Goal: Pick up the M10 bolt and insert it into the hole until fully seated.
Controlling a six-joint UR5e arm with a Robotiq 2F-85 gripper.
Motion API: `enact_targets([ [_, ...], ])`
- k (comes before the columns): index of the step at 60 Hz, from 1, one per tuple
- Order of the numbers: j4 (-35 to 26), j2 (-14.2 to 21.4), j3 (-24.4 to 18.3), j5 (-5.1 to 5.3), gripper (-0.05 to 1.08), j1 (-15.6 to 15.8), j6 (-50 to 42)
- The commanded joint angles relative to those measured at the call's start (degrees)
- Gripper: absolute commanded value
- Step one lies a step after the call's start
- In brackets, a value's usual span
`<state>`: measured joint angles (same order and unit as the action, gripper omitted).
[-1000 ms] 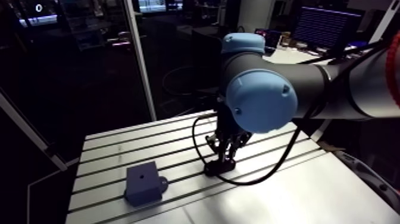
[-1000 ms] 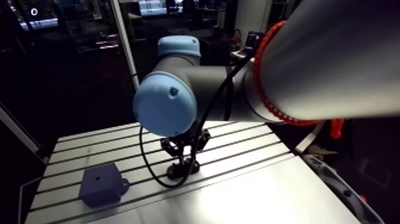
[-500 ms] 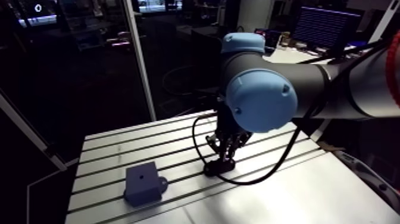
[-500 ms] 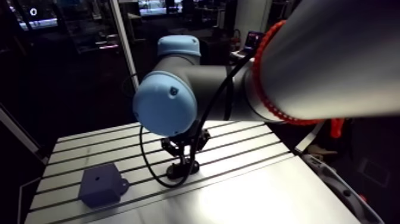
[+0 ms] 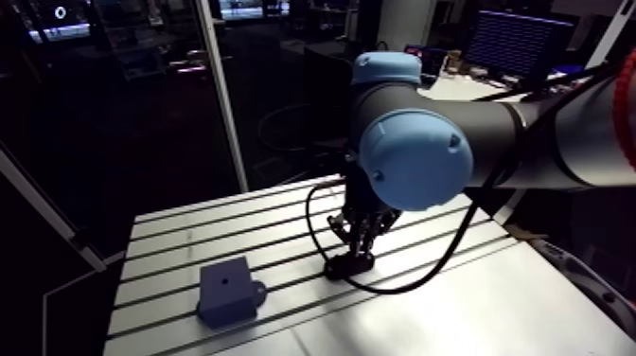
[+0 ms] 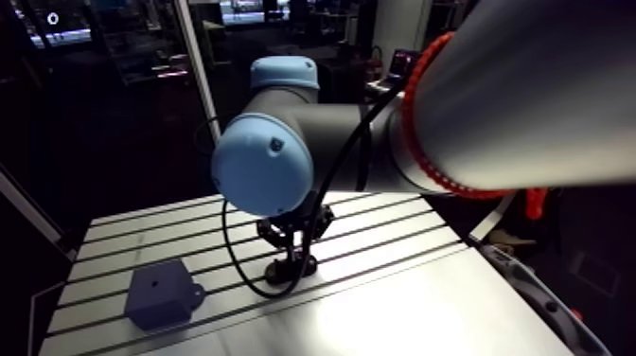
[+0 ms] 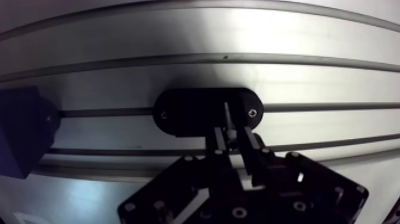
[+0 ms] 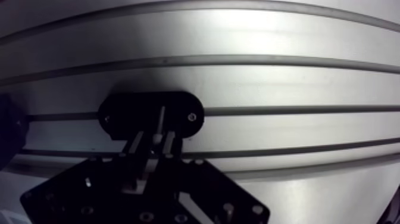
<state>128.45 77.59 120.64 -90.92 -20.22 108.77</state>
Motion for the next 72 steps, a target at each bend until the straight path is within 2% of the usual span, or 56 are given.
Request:
enact_targets([
  [1, -0.1, 0.1, -0.1, 0.0, 0.81, 0.0, 0.0],
  [27, -1.2, 1.4, -2.3, 0.61, 0.97, 0.1, 0.0],
  [41, -2.7, 2.8, -3.5, 1.35, 1.05, 0.3, -0.2],
  [47, -6.7, 3.8, -5.3, 2.69, 1.08, 0.3, -0.4],
  [52, -9.2, 4.6, -6.4, 2.72, 1.08, 0.3, -0.4],
  [58, -15.8, 6.2, -9.3, 2.64, 1.08, 0.4, -1.0],
  [72, -27.3, 6.9, -15.1, 2.72, 1.08, 1.0, -2.1],
])
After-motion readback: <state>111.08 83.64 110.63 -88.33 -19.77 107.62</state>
